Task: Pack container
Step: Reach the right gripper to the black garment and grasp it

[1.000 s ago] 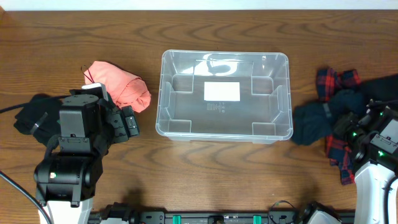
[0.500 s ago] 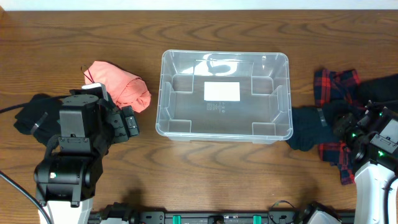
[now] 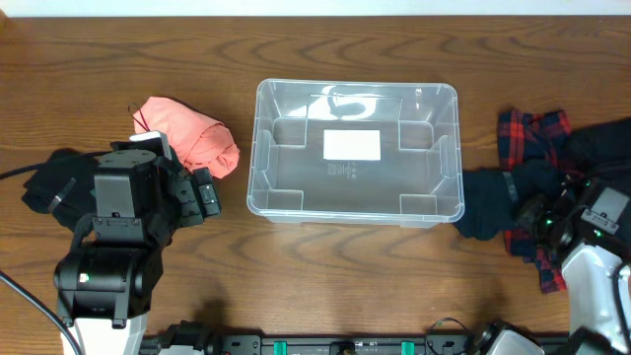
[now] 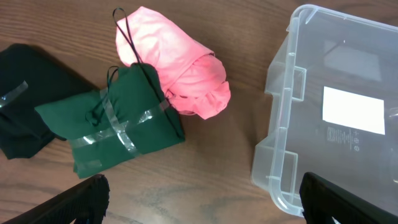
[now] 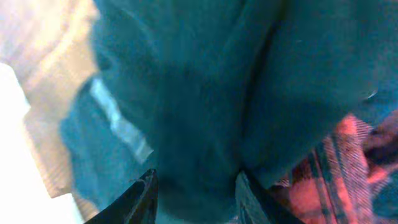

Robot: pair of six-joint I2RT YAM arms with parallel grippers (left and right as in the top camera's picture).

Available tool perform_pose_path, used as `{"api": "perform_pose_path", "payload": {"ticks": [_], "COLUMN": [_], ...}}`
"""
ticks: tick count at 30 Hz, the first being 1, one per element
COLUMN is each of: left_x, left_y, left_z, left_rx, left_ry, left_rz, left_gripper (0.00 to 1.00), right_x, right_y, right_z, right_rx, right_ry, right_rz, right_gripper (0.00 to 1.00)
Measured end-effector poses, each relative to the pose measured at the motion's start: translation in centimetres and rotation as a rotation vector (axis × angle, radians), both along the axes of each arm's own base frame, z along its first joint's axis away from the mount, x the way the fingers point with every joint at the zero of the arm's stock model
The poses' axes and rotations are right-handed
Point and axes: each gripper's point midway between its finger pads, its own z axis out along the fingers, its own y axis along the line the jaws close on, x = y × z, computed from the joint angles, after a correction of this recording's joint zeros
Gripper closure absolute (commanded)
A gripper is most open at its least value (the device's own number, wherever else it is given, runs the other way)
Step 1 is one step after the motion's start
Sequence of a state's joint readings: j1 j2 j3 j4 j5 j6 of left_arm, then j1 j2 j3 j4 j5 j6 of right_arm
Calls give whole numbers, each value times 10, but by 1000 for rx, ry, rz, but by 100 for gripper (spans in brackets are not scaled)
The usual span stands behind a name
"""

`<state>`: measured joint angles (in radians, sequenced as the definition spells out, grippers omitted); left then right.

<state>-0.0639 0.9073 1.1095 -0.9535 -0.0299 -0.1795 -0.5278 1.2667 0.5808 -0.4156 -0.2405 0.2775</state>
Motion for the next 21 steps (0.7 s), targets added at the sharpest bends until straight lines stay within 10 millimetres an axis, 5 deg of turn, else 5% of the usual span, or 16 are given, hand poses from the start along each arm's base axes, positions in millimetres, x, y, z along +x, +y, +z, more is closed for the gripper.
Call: {"api": "perform_pose_path", "payload": {"ticks": [4,12,21], "left_x": [0,0,0], "left_y": [0,0,0], "left_z": [0,0,0], "left_rx": [0,0,0], "left_ry": [0,0,0], "left_rz": [0,0,0], "left_gripper": [2,2,2], "right_x": [8,17,21], "right_y": [-5,-8,-4], "right_z": [-12,-18,-14], "right_rx": [1,8,24], "right_ry": [1,-20,-46], "right_rz": [-4,-10,7], "right_gripper": [64,99,99]}}
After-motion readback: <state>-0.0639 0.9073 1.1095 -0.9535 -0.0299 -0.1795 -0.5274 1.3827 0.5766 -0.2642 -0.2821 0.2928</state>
